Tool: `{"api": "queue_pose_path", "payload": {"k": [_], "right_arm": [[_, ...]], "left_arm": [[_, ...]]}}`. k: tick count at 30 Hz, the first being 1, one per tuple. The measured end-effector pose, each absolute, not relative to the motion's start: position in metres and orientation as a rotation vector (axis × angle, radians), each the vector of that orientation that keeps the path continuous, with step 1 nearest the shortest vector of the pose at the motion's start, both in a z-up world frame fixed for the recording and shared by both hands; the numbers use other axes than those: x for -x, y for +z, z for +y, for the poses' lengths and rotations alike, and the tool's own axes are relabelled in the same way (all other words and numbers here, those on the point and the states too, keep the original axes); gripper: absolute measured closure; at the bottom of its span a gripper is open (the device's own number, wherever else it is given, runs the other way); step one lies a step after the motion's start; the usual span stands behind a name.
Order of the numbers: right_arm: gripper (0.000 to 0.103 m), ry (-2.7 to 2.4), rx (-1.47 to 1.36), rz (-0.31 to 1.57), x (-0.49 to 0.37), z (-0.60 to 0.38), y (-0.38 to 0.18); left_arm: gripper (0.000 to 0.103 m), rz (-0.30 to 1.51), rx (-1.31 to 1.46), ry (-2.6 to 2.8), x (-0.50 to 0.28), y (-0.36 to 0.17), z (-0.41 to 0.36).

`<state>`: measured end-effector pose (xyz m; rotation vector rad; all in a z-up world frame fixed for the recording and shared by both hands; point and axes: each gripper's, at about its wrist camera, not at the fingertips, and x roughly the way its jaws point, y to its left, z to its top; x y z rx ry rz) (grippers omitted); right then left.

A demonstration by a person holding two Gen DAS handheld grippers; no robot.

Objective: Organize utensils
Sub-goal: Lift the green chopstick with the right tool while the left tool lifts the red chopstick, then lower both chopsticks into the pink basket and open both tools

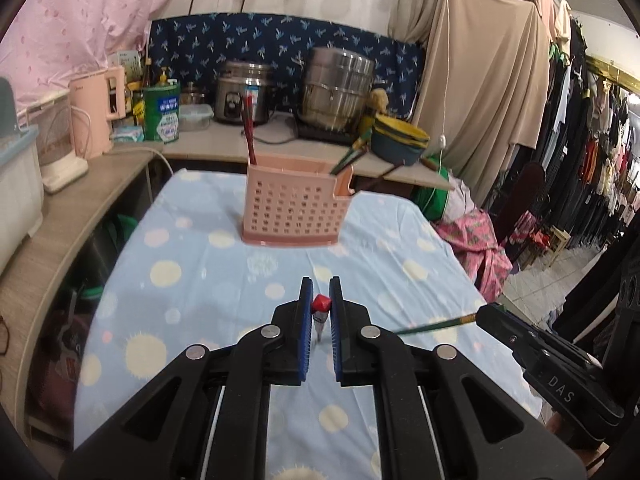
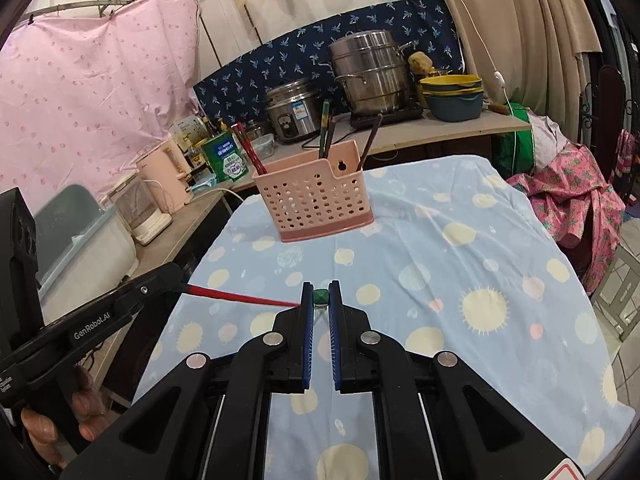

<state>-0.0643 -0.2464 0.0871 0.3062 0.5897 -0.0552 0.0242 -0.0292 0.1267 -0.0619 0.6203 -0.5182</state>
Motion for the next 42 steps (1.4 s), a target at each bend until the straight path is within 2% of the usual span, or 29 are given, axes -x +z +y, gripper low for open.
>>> {"api": "queue_pose_path", "payload": {"k": [6, 26, 42], "right_arm": [[0.096, -0.062, -0.304, 0.542, 0.055, -0.251, 0.106], [0.096, -0.061, -0.301, 0.527, 0.044, -0.251, 0.112], [0.096, -0.061, -0.322, 0.357, -0.015, -0.273, 0.177]], "left_arm": [[0.095, 0.57, 0.057, -0.517, -0.033, 0.146, -0.032], [0.096, 0.594, 0.036, -0.515, -0.042, 0.136, -0.041], [0.096, 0.388, 0.064, -0.451, -0.11, 0.221, -0.039]]}}
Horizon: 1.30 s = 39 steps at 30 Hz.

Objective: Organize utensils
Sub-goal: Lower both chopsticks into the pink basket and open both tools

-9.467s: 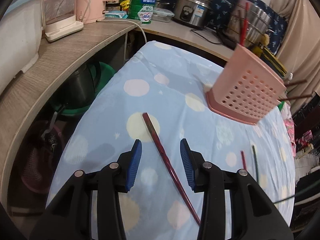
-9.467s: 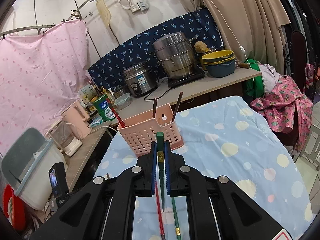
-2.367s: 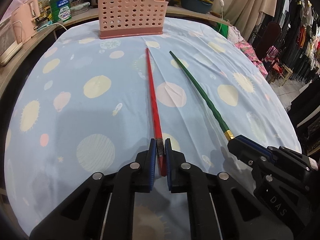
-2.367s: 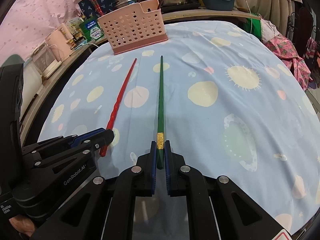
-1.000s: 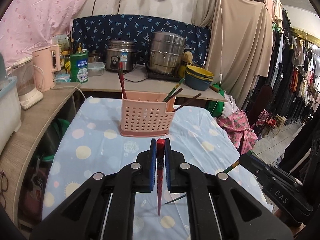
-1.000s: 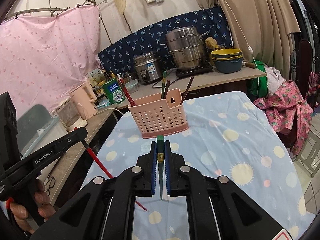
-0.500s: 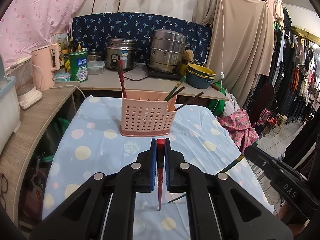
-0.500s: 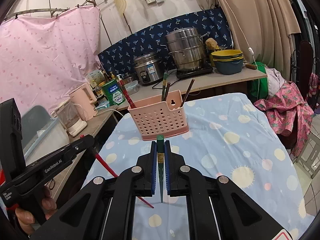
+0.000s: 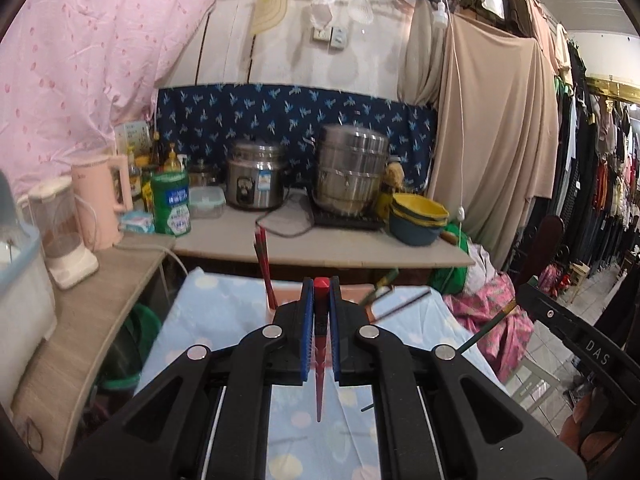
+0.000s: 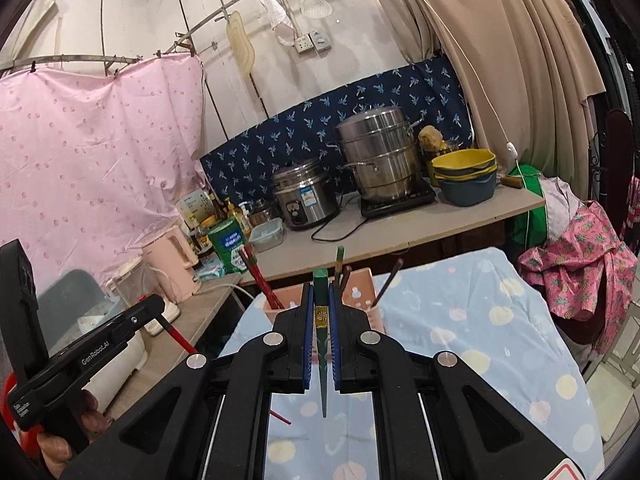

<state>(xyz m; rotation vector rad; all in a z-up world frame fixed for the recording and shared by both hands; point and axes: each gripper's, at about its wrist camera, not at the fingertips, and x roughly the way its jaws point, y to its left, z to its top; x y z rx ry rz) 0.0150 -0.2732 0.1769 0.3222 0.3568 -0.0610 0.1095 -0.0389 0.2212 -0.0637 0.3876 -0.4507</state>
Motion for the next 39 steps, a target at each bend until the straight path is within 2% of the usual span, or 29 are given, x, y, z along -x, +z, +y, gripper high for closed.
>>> {"api": "queue_pose_path", "payload": {"k": [13, 19, 32, 34, 35, 36, 38, 39], "right_arm": [[0.096, -0.065, -0.397, 0.215, -0.114, -0.299, 0.226], [0.096, -0.085, -0.394, 0.214, -0.155, -0.307, 0.223], [0.096, -0.075, -0.372, 0.361, -0.208, -0.299, 0.167], [0.095, -0.067, -0.36, 0.377, -0.21, -0.295, 0.162], [0.095, -0.062, -0.356, 0.384, -0.211, -0.294, 0.161], [0.091, -0.065, -0.355, 0.384, -0.21, -0.293, 0.16], [0.081, -0.08, -0.355, 0.374, -0.204, -0.292, 0.16], [0.072, -0.084, -0.359, 0.37, -0.202, -0.292, 0.16]], "left_arm": [[0.096, 0.165, 0.102, -0.407, -0.18, 0.278, -0.052], [0.096, 0.178, 0.108, -0.383, -0.221, 0.263, -0.058], [0.096, 0.275, 0.113, -0.373, -0.255, 0.216, -0.066], [0.093, 0.288, 0.12, -0.374, -0.255, 0.213, -0.064], [0.084, 0.295, 0.119, -0.367, -0.255, 0.212, -0.064], [0.075, 0.298, 0.12, -0.362, -0.254, 0.21, -0.064], [0.068, 0.299, 0.122, -0.353, -0.251, 0.209, -0.062], [0.068, 0.302, 0.12, -0.353, -0.249, 0.208, -0.062]]}}
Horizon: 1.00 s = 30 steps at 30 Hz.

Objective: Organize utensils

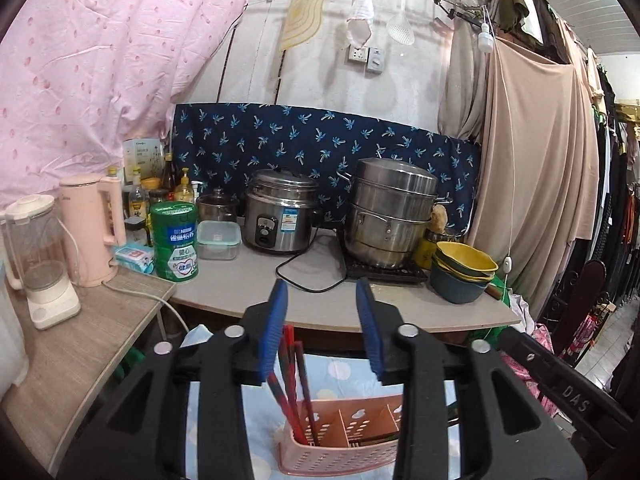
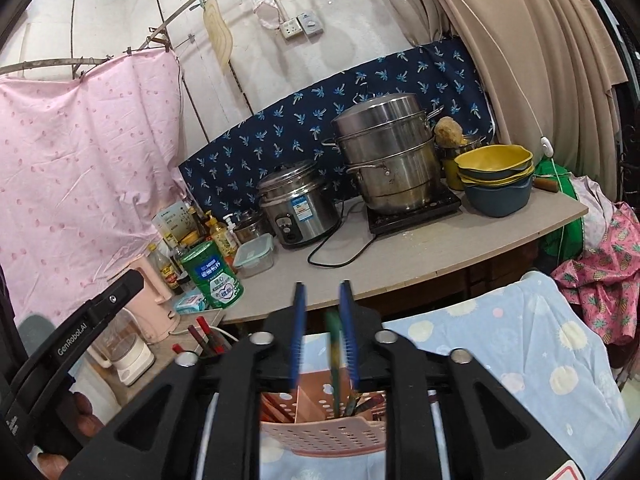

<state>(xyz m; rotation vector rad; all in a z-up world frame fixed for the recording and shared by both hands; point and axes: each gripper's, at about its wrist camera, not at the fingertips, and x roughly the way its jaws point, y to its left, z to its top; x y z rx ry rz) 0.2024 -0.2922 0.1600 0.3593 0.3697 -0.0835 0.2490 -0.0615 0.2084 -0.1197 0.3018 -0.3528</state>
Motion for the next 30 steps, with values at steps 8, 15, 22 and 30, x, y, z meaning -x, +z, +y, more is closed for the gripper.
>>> {"api": "queue_pose_path", "payload": {"k": [8, 15, 22, 30], "right_arm": [[0.067, -0.086, -0.386, 0.365, -0.172, -0.295, 0.165], [0.066, -0.098, -0.339, 0.433, -0.134, -0.282, 0.154], [0.066, -0.115, -0.304, 0.507, -0.096, -0.27, 0.133], [0.066, -0.135, -0.26, 0.609, -0.068, -0.257, 0.101]], "left_arm": [[0.064, 0.354, 0.093, -0.347, -0.223, 0.203, -0.061], [0.064, 0.451, 0.078, -0.353, -0.192, 0.184, -0.059], [0.064, 0.525, 0.032, -0.341, -0.159, 0.161, -0.059], [0.064, 0.599, -0.028, -0.327, -0.128, 0.133, -0.061]]}}
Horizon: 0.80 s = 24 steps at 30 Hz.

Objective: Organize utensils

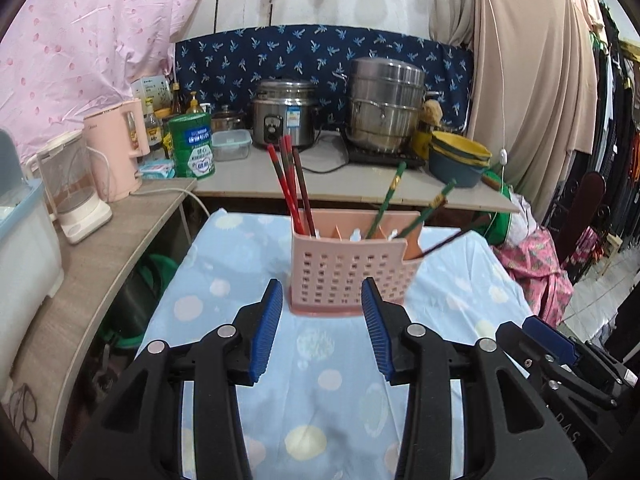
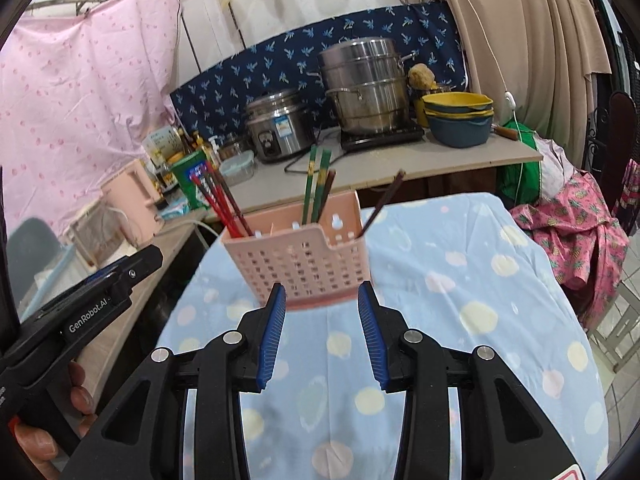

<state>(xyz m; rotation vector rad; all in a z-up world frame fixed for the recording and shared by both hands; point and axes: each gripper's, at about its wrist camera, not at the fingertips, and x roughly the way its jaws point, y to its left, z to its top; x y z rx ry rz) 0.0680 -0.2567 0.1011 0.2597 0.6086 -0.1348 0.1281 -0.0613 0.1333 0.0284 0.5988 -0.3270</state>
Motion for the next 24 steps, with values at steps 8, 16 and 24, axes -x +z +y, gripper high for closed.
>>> {"api": "queue_pose_path", "payload": {"k": [8, 16, 24], "right_arm": [[0.066, -0.146, -0.198, 0.66, -0.047, -0.24, 0.084], [0.066, -0.155, -0.167, 0.703, -0.037, -0.231, 0.074], [0.05, -0.178, -0.115, 0.723, -0.031, -0.221, 0.07]], "left_arm": [[0.055, 0.663, -0.053, -0.321, -0.105, 0.11, -0.061], [0.051, 0.684, -0.072, -0.317, -0.092, 0.101, -0.061], [0.047, 0.705, -0.084, -0.308, -0.086, 0.092, -0.06]]}}
